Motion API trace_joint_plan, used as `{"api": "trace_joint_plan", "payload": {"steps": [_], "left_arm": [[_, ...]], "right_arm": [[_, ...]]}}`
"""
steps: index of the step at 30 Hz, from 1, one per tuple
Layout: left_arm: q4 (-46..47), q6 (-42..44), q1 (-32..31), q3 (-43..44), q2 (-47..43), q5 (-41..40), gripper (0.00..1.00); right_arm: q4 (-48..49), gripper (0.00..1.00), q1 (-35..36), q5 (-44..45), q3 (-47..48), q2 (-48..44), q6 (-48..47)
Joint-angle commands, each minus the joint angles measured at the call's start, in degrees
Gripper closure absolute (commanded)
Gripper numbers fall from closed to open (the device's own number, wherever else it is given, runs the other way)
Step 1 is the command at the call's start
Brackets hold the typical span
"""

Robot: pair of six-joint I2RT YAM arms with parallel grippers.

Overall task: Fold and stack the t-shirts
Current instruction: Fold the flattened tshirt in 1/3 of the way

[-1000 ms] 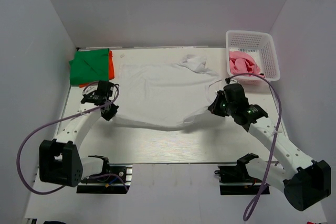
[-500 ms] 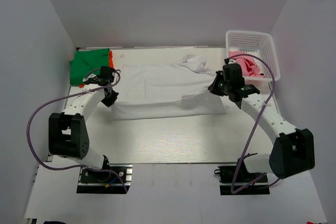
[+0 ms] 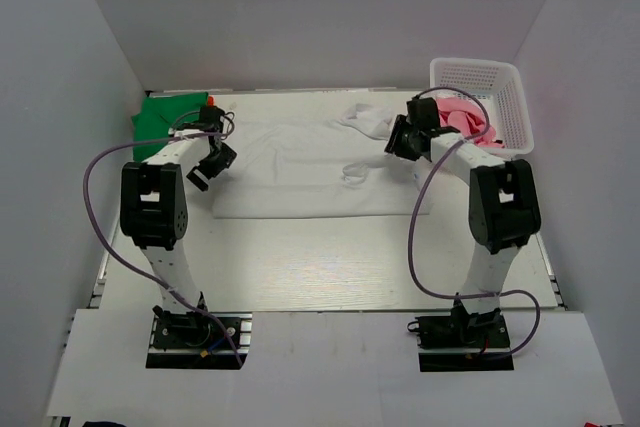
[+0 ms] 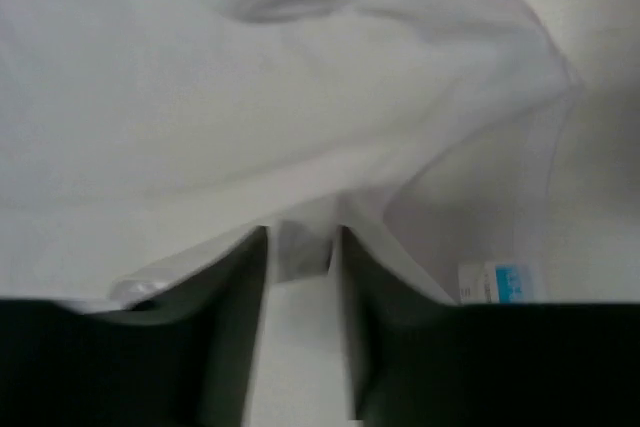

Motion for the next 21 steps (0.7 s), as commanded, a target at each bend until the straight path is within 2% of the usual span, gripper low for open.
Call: {"api": "trace_joint_plan", "payload": {"steps": [1, 3, 4, 10, 15, 21], "left_arm": [[-2.5, 0.6, 1.3, 5.5, -1.0, -1.8, 0.00], [-1.7, 2.3, 1.3, 5.5, -3.4, -1.1, 0.00], [-1.1, 2.3, 1.3, 5.5, -4.4, -1.0, 0.00], [3.0, 4.6, 0.0, 1.3, -8.9, 7.1, 0.00], [9.1, 7.7, -0.6, -4.4, -8.9, 16.7, 0.00], [11.9, 7.7, -1.1, -11.6, -8.3, 18.3, 0.00]], "right_arm": [[-1.1, 0.49, -0.6, 3.0, 9.8, 4.1, -1.9], [-1.3, 0.35, -0.2, 2.3, 11.1, 3.9, -3.5], [-0.6, 0.10, -0.2, 0.1, 9.8, 1.8, -4.2], [7.5, 0.10, 0.2, -7.4, -7.4, -7.6, -4.0], [7.5, 0.10, 0.1, -9.0, -12.4, -8.3, -4.0], [7.5, 0.10, -0.8, -9.9, -15.6, -7.0, -4.3]]}}
